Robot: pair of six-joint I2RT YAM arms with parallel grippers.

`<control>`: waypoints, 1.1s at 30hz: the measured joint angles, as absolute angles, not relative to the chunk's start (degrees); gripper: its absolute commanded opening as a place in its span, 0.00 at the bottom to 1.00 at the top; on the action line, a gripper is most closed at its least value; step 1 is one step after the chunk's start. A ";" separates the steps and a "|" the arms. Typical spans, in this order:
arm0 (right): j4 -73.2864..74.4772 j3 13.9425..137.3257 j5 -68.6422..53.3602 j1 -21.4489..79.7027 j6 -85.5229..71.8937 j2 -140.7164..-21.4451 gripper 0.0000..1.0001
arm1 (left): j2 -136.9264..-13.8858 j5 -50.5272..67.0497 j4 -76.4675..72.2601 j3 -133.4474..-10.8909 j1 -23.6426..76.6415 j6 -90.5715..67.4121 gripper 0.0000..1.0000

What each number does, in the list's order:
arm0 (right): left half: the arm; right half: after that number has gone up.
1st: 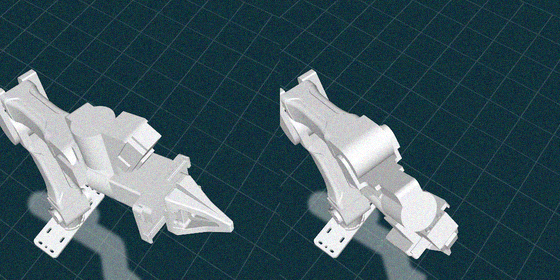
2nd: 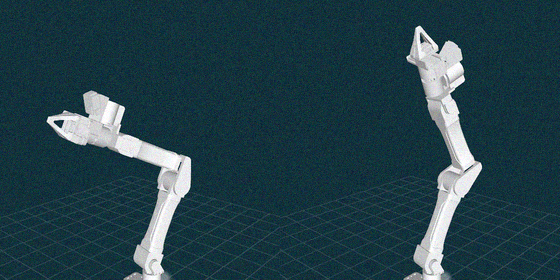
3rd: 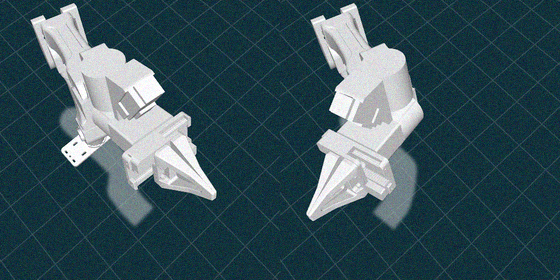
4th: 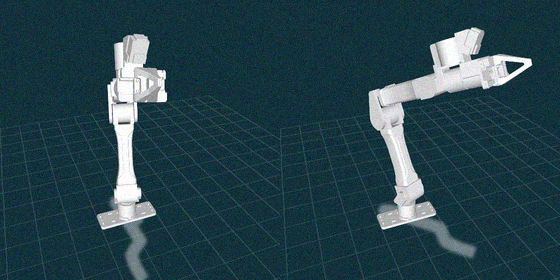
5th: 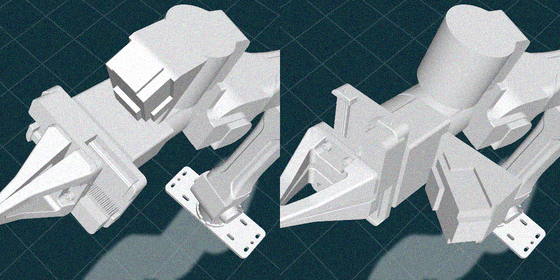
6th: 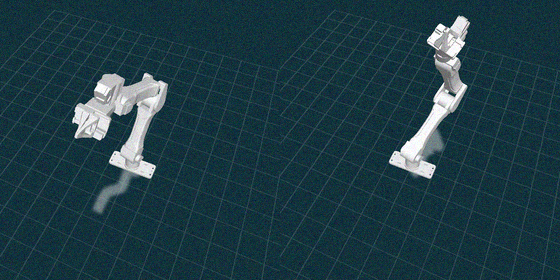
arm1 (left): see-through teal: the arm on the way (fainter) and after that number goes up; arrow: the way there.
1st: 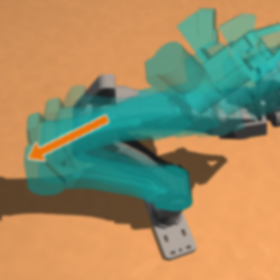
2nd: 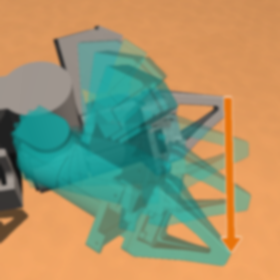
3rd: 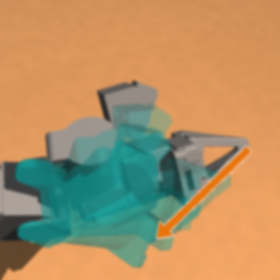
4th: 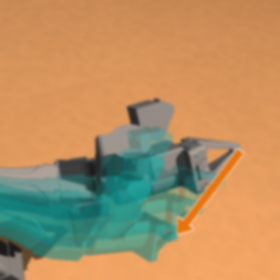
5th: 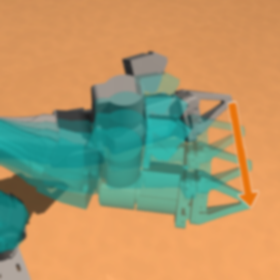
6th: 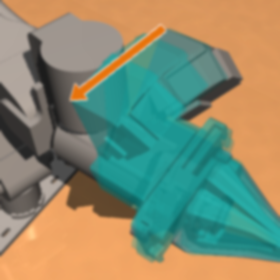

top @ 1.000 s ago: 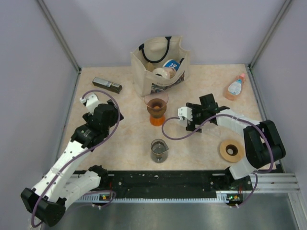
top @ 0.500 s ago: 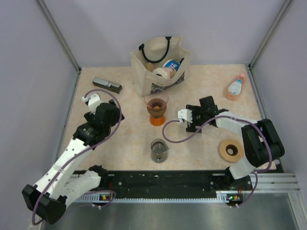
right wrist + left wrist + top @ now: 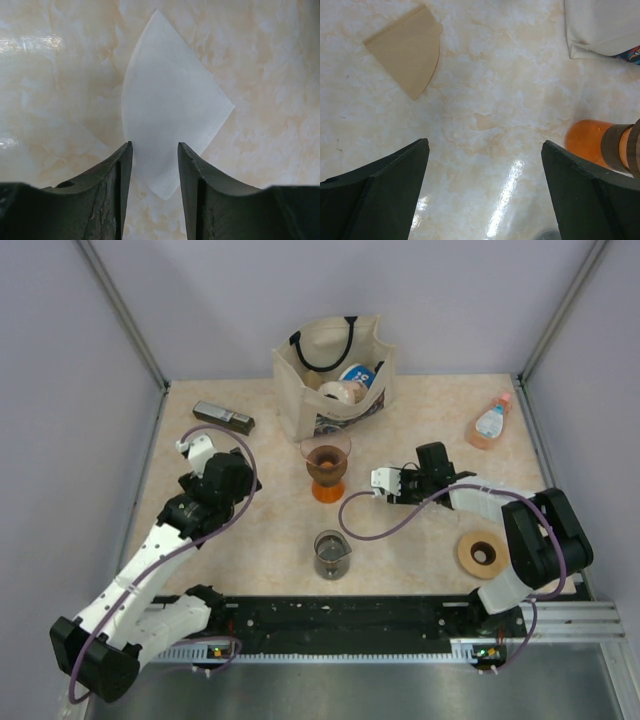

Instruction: Place the coffee filter in the dripper

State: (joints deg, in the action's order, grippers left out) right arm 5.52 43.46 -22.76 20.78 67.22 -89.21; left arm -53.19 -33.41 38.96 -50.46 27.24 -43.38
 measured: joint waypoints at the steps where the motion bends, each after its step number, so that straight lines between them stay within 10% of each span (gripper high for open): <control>1: 5.37 43.46 -22.76 20.78 67.07 -89.21 0.41 | -53.41 -33.36 38.98 -50.46 27.24 -43.35 0.99; 26: 1.08 41.50 -22.26 20.88 69.45 -90.39 0.41 | -54.48 -33.28 39.00 -50.89 27.24 -43.31 0.99; 33: -2.48 40.84 -21.96 20.99 69.08 -91.35 0.24 | -55.02 -33.28 39.05 -50.92 27.24 -43.31 0.99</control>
State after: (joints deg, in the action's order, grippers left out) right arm -2.48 40.84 -21.96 20.99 69.08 -91.35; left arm -55.02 -33.28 39.05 -50.92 27.24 -43.31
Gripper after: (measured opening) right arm 0.331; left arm 0.990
